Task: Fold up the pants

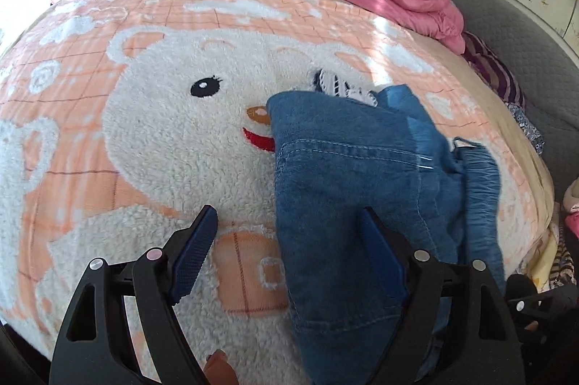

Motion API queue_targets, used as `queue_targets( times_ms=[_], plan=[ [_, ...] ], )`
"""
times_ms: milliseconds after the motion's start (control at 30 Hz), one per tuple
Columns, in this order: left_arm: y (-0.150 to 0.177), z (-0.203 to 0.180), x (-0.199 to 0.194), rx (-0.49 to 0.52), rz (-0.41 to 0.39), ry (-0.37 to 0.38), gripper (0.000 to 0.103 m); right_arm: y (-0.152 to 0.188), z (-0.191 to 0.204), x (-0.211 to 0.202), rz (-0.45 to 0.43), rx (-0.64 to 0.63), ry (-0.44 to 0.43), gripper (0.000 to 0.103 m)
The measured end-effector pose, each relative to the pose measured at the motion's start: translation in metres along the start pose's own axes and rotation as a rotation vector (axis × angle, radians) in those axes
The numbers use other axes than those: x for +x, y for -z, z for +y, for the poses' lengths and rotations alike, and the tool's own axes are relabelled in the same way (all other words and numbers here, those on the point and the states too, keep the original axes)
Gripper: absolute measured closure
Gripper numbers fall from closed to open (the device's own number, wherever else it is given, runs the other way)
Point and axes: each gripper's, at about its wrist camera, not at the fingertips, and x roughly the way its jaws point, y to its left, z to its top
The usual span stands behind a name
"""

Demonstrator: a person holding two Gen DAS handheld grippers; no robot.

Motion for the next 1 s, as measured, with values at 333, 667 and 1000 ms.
queue_targets(
  times_ms=[333,667,1000],
  plan=[
    [0.005,0.005,-0.019,-0.043,-0.03,0.075,0.024,0.01,-0.068,-0.068,-0.297,0.375,-0.176,0.042],
    [0.005,-0.001,-0.01,-0.037,-0.018,0.092,0.024,0.089,-0.178,-0.027,-0.139,1.027,-0.031,0.046],
    [0.0,-0.007,-0.001,-0.011,-0.028,0.088,0.024,0.069,-0.188,0.027,-0.051,1.042,-0.137,0.072]
  ],
)
